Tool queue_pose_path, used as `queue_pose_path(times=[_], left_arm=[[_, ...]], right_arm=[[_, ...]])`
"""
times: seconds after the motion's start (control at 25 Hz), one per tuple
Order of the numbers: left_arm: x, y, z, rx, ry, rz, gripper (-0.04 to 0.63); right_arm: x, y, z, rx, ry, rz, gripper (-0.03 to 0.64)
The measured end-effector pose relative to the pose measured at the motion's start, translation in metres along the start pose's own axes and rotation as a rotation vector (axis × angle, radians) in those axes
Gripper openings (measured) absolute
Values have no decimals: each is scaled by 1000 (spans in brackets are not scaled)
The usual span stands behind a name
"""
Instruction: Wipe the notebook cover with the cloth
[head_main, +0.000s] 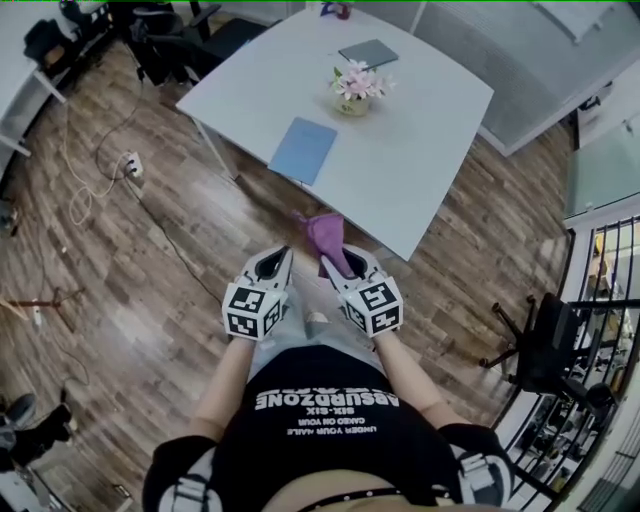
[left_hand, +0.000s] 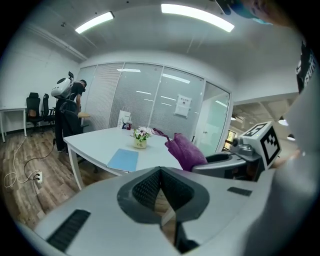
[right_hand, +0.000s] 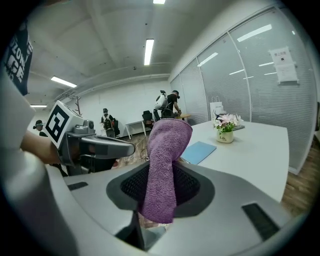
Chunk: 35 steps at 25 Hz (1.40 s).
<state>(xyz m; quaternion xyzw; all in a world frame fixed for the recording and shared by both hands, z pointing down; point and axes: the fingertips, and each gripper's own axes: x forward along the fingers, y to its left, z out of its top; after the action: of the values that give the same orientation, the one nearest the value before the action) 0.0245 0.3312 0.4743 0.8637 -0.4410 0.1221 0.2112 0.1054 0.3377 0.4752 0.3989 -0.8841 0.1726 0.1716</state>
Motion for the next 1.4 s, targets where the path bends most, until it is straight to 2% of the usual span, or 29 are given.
queue_pose_path(times=[0.64, 0.88, 1.04, 1.24, 1.4], left_arm=[[85, 146, 58, -10, 60, -54, 15], [118, 185, 51, -19, 126, -65, 15], [132, 197, 38, -57, 167, -58, 15], [160, 214, 29, -74, 243, -46, 15], [180, 226, 23, -92, 281, -23, 15]], right_arm=[[129, -69, 63, -5, 87, -96, 132], [167, -103, 83, -35, 104, -139, 133], [181, -129, 89, -30, 126, -156, 133], [201, -168, 98, -13, 148, -162, 133], [218, -188, 100, -44, 194, -145, 133]])
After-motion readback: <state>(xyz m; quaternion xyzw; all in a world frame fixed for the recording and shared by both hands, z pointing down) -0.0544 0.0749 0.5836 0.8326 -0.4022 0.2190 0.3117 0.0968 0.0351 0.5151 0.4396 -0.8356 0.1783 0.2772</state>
